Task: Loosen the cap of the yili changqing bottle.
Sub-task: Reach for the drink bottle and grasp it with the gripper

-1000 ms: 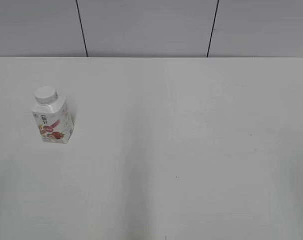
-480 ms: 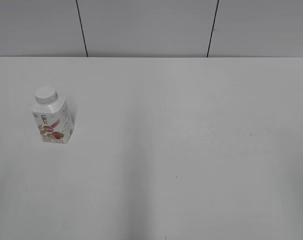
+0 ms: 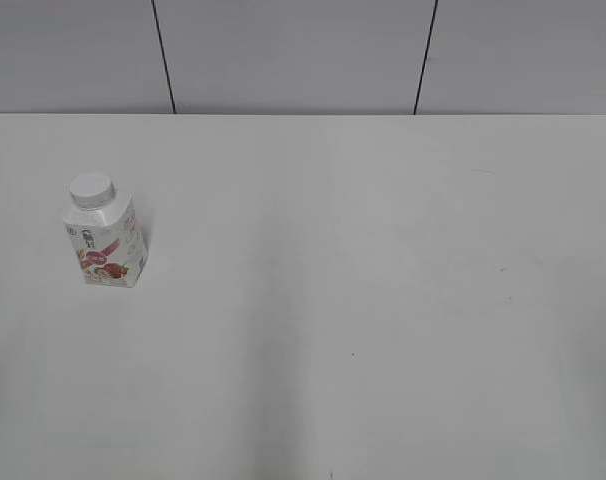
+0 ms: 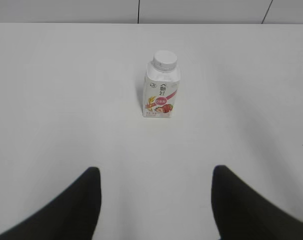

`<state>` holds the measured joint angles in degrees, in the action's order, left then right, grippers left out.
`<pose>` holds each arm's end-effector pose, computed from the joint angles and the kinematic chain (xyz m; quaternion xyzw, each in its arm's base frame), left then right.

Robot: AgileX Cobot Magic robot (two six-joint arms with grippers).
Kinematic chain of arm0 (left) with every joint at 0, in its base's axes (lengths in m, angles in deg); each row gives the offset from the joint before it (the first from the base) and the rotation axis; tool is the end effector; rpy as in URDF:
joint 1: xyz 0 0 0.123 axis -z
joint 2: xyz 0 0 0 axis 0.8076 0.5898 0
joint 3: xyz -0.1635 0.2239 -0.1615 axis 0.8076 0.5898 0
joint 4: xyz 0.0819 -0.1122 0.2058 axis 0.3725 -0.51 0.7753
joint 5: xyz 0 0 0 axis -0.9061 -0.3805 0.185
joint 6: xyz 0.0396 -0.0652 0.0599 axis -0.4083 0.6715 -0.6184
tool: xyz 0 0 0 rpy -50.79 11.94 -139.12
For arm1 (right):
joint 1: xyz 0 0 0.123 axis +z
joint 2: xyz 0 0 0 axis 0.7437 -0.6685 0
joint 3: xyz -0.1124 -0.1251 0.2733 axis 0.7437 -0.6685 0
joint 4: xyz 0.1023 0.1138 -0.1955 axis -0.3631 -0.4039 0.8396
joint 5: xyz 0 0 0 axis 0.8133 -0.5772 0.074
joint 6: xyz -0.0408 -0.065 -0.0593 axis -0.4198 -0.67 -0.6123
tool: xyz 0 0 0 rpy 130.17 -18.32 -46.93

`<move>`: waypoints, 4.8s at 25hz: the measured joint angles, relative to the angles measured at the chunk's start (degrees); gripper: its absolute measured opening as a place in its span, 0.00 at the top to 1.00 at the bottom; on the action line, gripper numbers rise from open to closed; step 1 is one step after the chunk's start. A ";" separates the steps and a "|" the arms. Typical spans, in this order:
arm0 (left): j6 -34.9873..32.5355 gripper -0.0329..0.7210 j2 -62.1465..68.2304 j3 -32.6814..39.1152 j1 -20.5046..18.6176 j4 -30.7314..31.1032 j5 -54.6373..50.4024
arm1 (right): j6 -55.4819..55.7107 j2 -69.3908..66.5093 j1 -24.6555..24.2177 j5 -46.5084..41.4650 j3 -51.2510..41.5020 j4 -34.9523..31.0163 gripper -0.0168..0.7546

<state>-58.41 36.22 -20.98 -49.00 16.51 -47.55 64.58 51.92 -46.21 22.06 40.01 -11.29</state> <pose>-0.0431 0.0029 0.2774 0.0161 0.8434 -0.0400 0.5355 -0.0432 0.0038 0.2734 -0.0706 0.8533 0.0052 0.5165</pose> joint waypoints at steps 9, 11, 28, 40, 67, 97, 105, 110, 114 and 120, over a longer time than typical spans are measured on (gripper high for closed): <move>0.00 0.38 0.00 0.00 0.00 0.00 0.00 | 0.00 0.00 0.00 0.00 0.00 0.00 0.34; 0.00 0.38 0.00 0.00 0.00 0.00 0.00 | 0.00 0.00 0.00 0.00 0.00 0.00 0.34; 0.00 0.38 0.00 0.00 0.00 0.00 0.00 | 0.00 0.00 0.00 0.00 0.00 0.00 0.34; 0.00 0.38 0.00 0.00 0.00 0.00 0.00 | -0.05 0.00 0.00 0.00 0.00 0.00 0.34; 0.00 0.38 0.00 0.00 0.00 0.00 0.00 | -0.05 0.00 0.00 0.00 0.00 0.00 0.34; 0.00 0.38 0.00 0.00 0.00 0.00 0.00 | -0.05 0.00 0.00 0.00 0.00 0.00 0.34; 0.00 0.34 0.00 0.00 0.00 0.00 0.00 | -0.05 0.00 0.00 0.00 0.00 0.00 0.34; 0.00 0.34 0.00 0.00 0.00 0.00 0.00 | -0.05 0.00 0.00 0.00 0.00 0.00 0.34; 0.00 0.30 0.00 0.00 0.00 0.00 0.00 | -0.05 0.00 0.00 0.00 0.00 0.00 0.34; 0.00 0.18 0.00 0.00 0.00 0.00 0.00 | -0.05 0.00 0.00 0.00 0.00 0.00 0.34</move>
<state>-58.41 36.22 -20.98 -49.00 16.51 -47.55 64.52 51.92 -46.21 22.06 40.01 -11.29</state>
